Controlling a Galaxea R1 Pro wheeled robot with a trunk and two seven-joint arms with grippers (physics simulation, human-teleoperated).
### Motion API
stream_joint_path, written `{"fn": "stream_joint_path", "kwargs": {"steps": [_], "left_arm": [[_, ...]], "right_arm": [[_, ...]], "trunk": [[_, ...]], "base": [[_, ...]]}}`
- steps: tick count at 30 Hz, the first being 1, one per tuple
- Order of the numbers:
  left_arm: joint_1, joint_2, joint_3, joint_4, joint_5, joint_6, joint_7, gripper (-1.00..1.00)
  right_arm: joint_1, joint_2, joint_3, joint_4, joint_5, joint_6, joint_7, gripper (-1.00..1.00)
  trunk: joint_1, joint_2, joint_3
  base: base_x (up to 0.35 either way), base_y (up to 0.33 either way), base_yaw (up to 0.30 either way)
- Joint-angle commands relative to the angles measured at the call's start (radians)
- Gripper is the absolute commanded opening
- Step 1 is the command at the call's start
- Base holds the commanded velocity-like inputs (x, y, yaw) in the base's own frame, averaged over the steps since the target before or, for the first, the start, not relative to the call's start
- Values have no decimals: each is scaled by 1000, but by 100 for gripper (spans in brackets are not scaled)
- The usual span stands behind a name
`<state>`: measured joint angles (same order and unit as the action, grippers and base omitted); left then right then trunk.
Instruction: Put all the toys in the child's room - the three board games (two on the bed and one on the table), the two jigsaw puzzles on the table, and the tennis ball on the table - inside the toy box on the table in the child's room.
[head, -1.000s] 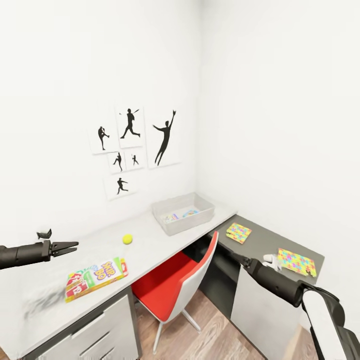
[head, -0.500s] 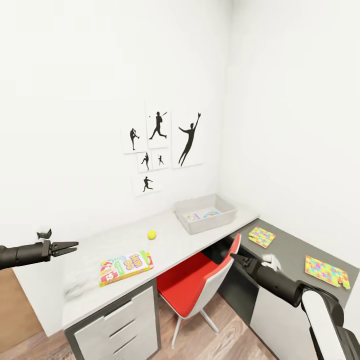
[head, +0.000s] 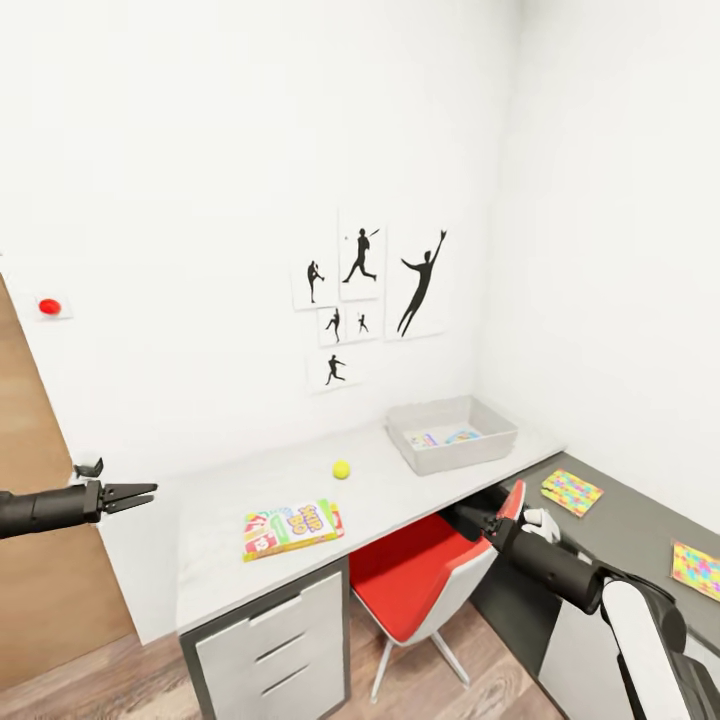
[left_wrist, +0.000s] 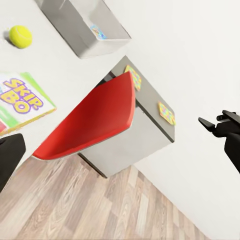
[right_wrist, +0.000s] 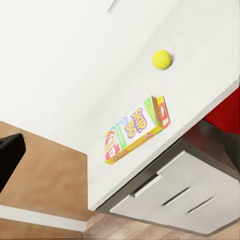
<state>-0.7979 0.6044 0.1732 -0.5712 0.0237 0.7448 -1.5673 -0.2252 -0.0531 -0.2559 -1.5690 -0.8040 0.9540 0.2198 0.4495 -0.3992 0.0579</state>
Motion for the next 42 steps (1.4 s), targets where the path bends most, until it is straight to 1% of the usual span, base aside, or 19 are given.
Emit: {"fn": "stream_joint_path", "kwargs": {"steps": [1, 17, 31, 35, 42], "left_arm": [[-1, 0, 0, 1, 0, 10, -3, 100], [0, 0, 0, 1, -1, 11, -3, 100], [0, 0, 0, 2, 2, -12, -3, 100], [0, 0, 0, 2, 2, -12, -3, 100], [0, 0, 0, 3, 2, -14, -3, 100]], "right_arm": [[0, 0, -2, 0, 9, 5, 10, 100], [0, 1, -1, 0, 8, 4, 10, 100], [0, 4, 0, 0, 8, 3, 10, 100], [-1, 4, 0, 0, 8, 3, 10, 100], [0, 3, 1, 0, 8, 6, 10, 100]], "trunk": [[0, -1, 0], [0, -1, 14], [0, -1, 25], [0, -1, 27], [0, -1, 27]], "base": [[0, 148, 247], [0, 182, 247], [0, 23, 247], [95, 56, 129], [130, 90, 17]]}}
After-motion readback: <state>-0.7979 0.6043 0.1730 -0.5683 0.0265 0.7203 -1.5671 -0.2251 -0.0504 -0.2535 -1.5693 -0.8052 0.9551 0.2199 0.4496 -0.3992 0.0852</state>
